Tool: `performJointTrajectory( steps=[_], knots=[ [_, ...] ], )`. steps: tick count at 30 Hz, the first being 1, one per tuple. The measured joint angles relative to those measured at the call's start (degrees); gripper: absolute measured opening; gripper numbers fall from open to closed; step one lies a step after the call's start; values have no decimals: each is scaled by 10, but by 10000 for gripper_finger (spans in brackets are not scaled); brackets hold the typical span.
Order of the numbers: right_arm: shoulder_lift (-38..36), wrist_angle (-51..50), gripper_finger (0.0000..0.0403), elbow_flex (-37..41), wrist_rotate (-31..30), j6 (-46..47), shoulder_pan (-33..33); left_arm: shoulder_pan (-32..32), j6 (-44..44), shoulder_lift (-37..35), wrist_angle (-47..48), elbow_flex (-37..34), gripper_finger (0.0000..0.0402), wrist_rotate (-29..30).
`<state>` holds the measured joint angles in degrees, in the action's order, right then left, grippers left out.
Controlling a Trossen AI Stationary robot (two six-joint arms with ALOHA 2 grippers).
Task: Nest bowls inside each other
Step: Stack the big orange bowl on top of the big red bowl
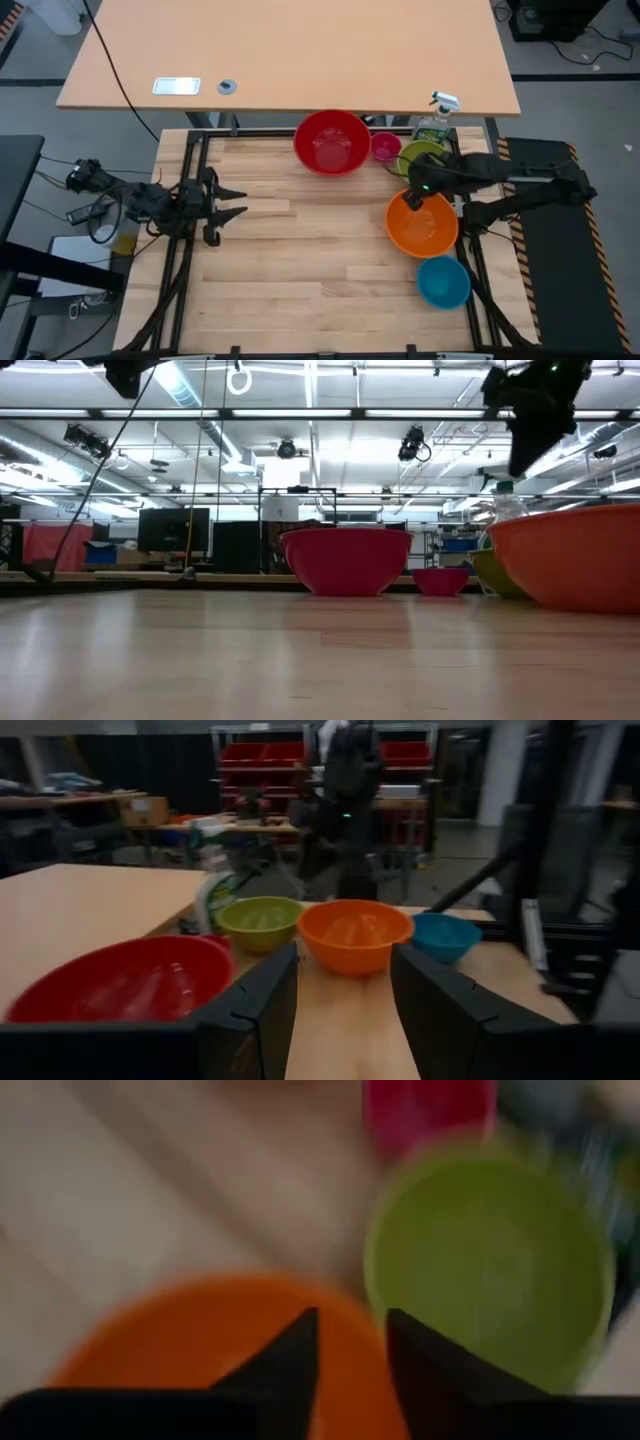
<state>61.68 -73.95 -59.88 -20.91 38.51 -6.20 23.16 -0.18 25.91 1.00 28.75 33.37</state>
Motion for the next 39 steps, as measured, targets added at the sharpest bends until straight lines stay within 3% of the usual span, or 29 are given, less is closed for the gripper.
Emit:
performJointTrajectory(
  steps=[5,10,17,24,31,36,39],
  knots=[
    [76,-146,237,-27,112,100,-60,-43,8,0,-8,0,165,-47],
    [95,-137,298,15,147,95,-80,-65,10,4,-26,-1,165,-120],
    [87,-33,284,62,181,93,-61,-52,14,3,-26,12,165,-122],
    [162,55,264,-8,177,148,40,-64,39,25,-43,13,165,-121],
    [322,-15,263,-176,146,193,133,-91,44,49,-47,13,165,-121],
    [426,-137,263,-272,150,243,156,-96,44,48,-47,13,165,-120],
    [462,-157,261,-293,159,241,157,-96,43,48,-46,13,165,-120]
  ],
)
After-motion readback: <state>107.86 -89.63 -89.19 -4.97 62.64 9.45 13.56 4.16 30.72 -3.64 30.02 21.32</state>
